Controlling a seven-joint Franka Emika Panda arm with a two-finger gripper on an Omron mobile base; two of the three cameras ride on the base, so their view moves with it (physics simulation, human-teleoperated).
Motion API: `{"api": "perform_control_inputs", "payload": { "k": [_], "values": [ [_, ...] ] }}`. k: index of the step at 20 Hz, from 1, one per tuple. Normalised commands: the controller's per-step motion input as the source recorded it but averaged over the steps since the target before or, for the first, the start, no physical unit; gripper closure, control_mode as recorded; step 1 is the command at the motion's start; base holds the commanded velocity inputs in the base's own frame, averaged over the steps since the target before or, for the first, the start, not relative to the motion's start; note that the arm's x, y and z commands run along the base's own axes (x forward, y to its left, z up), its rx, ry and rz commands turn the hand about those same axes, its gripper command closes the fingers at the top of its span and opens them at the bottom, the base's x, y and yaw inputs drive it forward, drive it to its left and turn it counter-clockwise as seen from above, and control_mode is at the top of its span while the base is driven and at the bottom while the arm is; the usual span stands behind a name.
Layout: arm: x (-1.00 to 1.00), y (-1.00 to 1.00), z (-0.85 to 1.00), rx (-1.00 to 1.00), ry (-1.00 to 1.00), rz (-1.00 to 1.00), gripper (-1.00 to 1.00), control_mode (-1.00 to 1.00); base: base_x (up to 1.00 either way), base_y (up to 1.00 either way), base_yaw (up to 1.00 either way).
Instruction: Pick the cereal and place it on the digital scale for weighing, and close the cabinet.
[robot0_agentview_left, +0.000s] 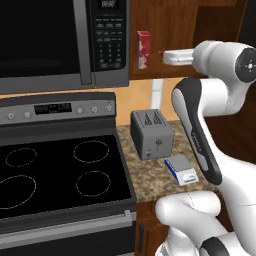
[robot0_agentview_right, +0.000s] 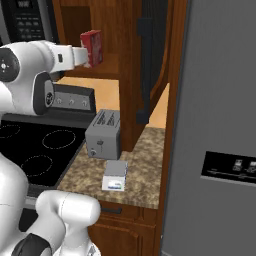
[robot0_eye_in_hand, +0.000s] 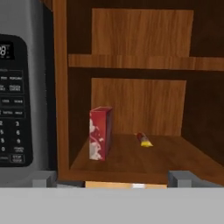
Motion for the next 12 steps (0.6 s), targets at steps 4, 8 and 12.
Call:
{"api": "perform_control_inputs", "payload": {
  "k": [4,8,12],
  "values": [
    [0.59,0.00,-0.01,0.01,0.05,0.03,-1.00,-1.00,0.00,0.00,0.00],
    [0.52,0.00,0.00,0.03,-0.05,0.06,-1.00,-1.00,0.00,0.00,0.00],
    [0.68,-0.03,0.00,0.04,0.00,0.03,-1.00,-1.00,0.00,0.00,0.00]
  ]
}}
